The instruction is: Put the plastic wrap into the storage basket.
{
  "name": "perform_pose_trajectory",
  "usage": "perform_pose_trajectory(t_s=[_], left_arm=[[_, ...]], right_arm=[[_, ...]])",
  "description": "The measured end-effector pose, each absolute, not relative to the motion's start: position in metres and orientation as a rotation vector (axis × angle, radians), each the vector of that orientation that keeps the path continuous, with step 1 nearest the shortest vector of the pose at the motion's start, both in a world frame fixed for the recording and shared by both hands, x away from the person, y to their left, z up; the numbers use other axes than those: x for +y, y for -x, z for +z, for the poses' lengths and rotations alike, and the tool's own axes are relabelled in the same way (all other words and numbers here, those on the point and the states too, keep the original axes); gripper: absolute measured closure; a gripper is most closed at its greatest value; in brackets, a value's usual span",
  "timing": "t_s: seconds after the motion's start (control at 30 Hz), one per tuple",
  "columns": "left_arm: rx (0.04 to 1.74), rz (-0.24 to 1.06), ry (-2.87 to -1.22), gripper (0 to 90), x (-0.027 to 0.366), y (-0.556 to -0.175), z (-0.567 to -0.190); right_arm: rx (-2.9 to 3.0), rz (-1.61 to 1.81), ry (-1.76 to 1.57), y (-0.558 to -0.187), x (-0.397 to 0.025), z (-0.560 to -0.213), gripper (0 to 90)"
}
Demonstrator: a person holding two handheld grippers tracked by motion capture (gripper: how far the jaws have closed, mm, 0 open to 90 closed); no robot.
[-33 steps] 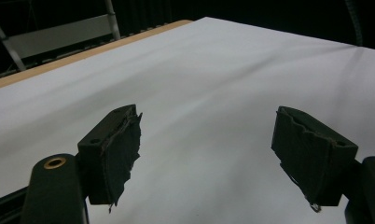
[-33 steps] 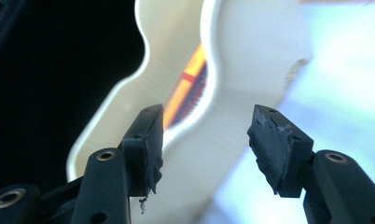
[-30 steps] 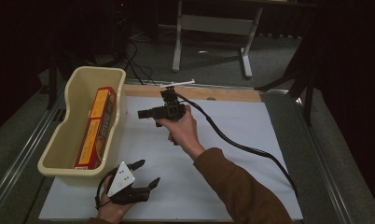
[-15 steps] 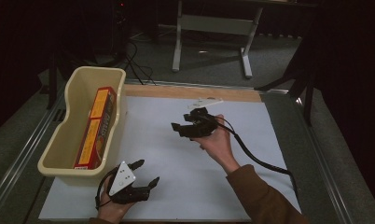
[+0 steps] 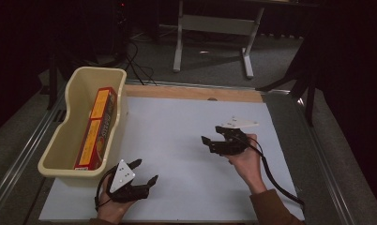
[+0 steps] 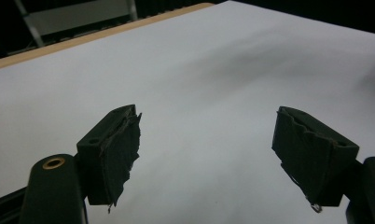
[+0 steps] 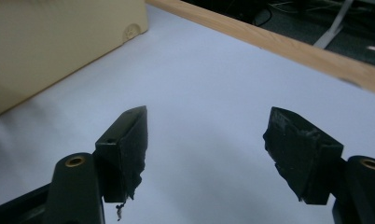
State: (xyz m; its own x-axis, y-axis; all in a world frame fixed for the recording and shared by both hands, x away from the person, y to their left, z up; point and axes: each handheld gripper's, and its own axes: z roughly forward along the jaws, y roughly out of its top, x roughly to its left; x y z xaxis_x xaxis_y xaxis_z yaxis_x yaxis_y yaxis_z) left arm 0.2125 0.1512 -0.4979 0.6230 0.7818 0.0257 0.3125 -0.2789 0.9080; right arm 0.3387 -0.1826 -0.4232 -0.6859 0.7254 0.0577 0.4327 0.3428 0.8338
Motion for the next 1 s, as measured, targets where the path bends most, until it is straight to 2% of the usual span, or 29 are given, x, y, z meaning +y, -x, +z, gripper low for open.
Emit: perform_pose_trajectory(t_s=[0.33,0.6,1.0], left_arm=[[0.902,0.602,-1.844,22.3,0.154,-0.213,-0.498],[0.910,0.605,-1.843,22.2,0.155,-0.214,-0.498],[0.921,0.621,-1.842,22.0,0.157,-0.214,-0.496]], right_arm=[[2.161,1.295,-1.050,-0.303,-0.235,-0.448,28.2],[2.175,1.234,-1.076,-0.288,-0.257,-0.479,25.1],[2.178,1.259,-1.086,-0.270,-0.274,-0.486,24.5]])
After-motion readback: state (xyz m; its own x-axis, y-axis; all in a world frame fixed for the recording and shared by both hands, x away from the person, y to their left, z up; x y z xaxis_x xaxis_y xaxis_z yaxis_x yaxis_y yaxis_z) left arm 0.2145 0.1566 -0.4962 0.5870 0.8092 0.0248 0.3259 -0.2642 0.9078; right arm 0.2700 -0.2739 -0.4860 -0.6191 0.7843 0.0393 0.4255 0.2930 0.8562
